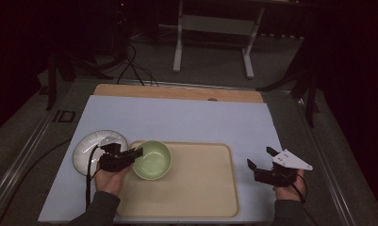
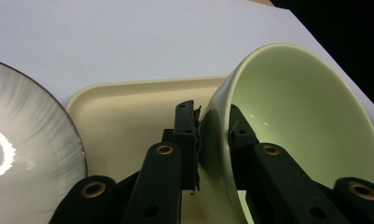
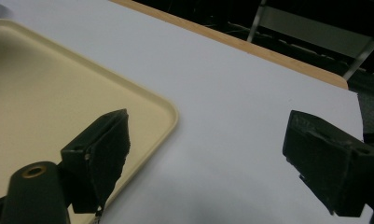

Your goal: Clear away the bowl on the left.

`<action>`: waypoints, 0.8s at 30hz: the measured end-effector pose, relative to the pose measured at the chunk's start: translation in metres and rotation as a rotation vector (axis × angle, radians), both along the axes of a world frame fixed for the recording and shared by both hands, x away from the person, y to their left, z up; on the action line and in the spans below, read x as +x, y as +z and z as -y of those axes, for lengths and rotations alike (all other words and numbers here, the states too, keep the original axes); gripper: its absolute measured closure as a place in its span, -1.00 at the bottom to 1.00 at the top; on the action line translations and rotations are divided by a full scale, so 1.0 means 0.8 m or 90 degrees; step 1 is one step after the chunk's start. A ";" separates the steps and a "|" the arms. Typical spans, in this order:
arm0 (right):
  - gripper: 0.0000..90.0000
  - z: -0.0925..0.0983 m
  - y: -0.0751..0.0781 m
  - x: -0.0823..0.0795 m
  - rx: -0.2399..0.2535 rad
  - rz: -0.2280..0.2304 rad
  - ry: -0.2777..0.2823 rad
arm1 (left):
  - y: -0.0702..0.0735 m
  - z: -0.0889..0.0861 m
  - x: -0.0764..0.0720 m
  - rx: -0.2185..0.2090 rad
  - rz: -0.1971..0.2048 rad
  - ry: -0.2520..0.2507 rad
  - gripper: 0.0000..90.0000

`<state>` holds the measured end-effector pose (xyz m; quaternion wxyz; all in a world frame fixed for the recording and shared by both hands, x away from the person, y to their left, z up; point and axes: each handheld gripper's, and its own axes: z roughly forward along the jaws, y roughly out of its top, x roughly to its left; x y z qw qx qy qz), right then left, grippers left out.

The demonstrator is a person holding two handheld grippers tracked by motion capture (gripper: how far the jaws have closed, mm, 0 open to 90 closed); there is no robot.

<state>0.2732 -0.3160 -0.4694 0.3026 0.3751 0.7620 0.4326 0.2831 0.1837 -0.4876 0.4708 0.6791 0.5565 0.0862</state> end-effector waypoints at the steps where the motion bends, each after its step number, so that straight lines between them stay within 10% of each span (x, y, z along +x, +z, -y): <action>1: -0.68 0.000 0.000 0.000 0.000 0.000 0.001 | 0.000 0.001 0.000 0.000 -0.001 -0.001 0.77; 24: -0.68 0.000 0.000 0.000 -0.002 0.000 -0.001 | -0.006 0.025 0.008 -0.006 -0.010 -0.026 0.78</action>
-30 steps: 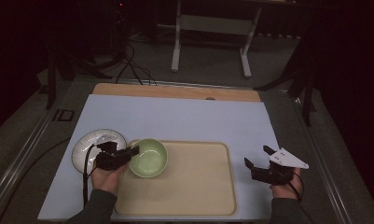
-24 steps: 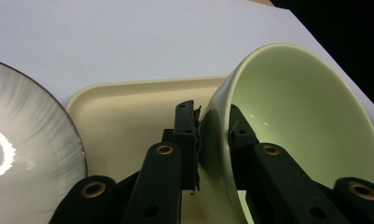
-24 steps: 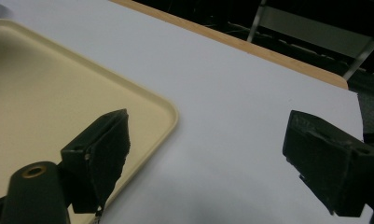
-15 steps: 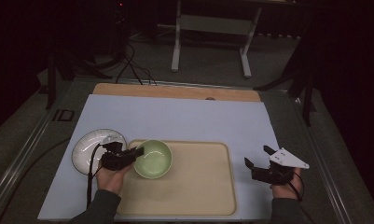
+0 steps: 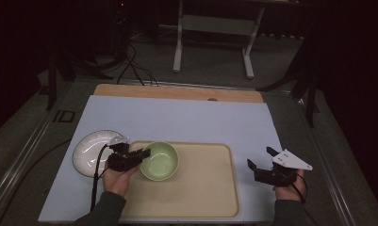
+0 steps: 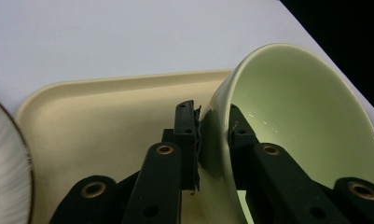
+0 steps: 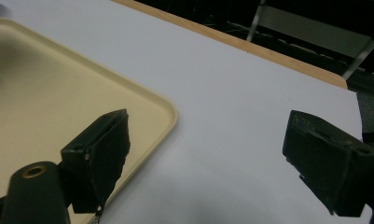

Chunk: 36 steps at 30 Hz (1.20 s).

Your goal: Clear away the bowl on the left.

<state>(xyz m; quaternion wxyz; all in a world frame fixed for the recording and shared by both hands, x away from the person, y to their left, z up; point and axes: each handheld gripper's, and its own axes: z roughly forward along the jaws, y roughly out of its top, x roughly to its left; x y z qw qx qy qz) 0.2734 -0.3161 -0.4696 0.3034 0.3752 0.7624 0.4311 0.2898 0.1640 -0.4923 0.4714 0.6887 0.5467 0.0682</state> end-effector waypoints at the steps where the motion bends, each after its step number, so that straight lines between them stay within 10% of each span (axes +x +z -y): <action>1: -0.68 0.000 0.000 0.000 0.000 0.000 0.000 | -0.001 0.002 0.000 0.002 -0.001 -0.002 0.77; 36: -0.67 0.002 0.003 -0.003 0.026 0.024 -0.003 | -0.021 0.043 0.008 0.022 -0.034 -0.054 0.77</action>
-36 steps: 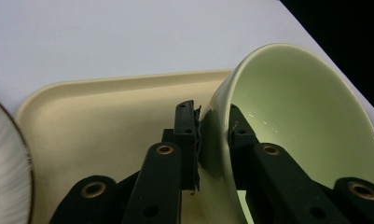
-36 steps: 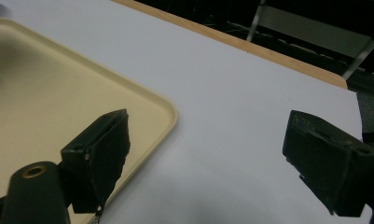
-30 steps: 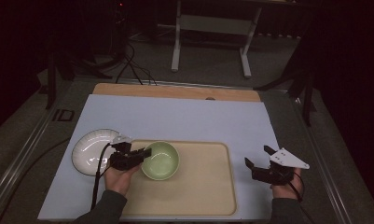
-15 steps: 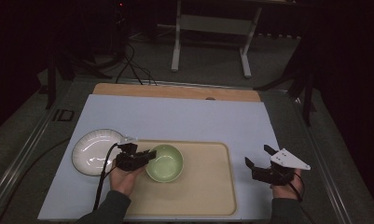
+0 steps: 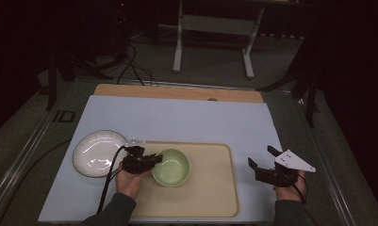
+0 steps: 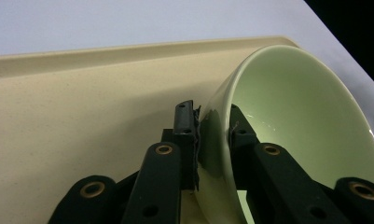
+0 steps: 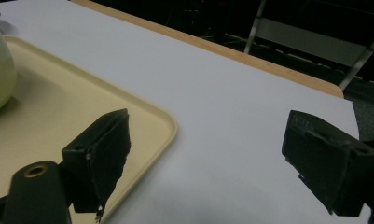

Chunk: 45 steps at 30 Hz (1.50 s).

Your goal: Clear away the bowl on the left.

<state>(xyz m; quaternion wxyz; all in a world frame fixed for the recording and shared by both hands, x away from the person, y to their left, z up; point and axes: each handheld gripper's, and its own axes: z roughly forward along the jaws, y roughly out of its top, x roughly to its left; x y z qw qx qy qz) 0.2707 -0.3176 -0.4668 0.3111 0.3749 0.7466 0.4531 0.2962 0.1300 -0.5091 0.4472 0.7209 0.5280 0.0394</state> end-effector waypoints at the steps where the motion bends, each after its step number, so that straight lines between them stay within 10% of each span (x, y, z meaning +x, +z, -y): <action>1: -0.67 0.000 0.000 0.000 0.001 0.001 0.000 | -0.001 0.001 0.000 0.001 -0.001 0.001 0.77; 31: -0.68 -0.002 0.001 -0.001 -0.003 0.007 0.007 | -0.007 0.017 0.006 0.022 0.028 0.010 0.76; 45: -0.68 -0.001 0.002 -0.003 0.001 0.012 0.010 | 0.016 0.000 0.003 0.044 0.058 0.018 0.28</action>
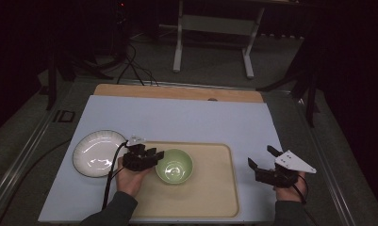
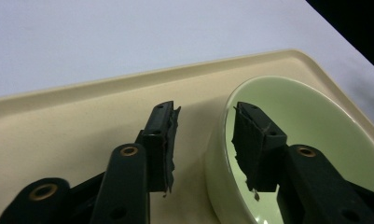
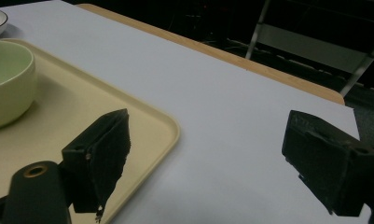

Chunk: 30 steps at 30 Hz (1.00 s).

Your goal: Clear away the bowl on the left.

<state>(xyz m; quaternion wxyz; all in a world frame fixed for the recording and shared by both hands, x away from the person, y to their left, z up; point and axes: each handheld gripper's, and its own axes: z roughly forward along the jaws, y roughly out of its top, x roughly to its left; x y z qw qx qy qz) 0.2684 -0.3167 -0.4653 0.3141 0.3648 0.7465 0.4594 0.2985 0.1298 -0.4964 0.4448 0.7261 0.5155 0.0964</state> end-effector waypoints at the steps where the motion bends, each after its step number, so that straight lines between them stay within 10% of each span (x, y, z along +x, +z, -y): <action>1: -0.68 0.000 0.000 0.000 0.000 0.000 0.000 | 0.003 -0.001 -0.001 0.006 0.004 -0.001 0.26; 30: -0.67 0.001 0.002 -0.002 0.008 0.011 0.001 | 0.071 -0.102 -0.038 0.086 0.145 0.108 -0.05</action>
